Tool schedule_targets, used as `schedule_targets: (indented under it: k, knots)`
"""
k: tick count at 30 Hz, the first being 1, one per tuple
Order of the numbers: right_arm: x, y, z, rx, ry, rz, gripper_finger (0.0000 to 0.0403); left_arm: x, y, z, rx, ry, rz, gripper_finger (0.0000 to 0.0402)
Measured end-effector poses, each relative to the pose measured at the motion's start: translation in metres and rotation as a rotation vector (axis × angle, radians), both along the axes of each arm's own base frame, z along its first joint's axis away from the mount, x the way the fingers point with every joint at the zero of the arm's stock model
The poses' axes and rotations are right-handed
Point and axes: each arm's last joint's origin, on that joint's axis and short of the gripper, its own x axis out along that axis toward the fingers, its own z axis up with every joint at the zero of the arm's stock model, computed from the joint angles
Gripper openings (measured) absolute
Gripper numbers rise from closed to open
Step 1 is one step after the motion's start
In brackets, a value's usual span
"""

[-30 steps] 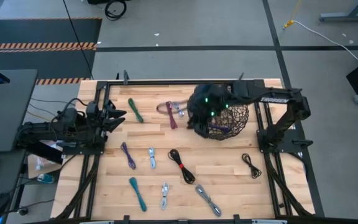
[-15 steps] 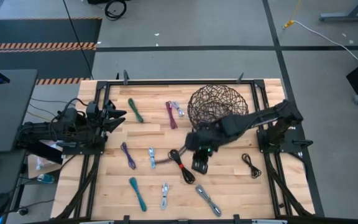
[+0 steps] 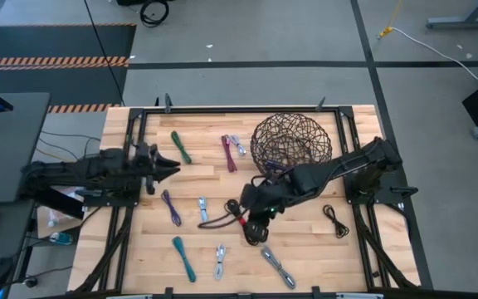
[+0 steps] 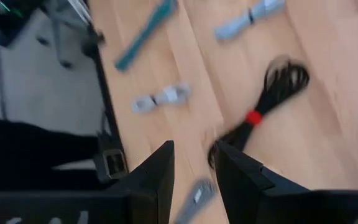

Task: Pick and place USB-C Cables
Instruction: Put the left black charger cable into the black wire basket

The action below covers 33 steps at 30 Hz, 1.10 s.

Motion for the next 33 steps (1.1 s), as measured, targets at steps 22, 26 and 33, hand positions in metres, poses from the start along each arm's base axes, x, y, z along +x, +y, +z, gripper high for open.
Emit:
schedule_targets:
  k: [22,26,33]
  knots:
    - [-0.057,-0.059,0.121,-0.012,-0.623,-0.010,0.0119,0.055,-0.048,-0.078,0.174,0.612,-0.492,0.0165]
    - [-0.064,-0.062,0.128,-0.019,-0.650,-0.026,0.0119,0.069,-0.051,-0.079,0.196,0.611,-0.470,0.0178]
    - [-0.066,-0.061,0.117,-0.010,-0.541,-0.040,0.0119,0.104,-0.056,-0.043,0.339,0.521,-0.482,0.0196]
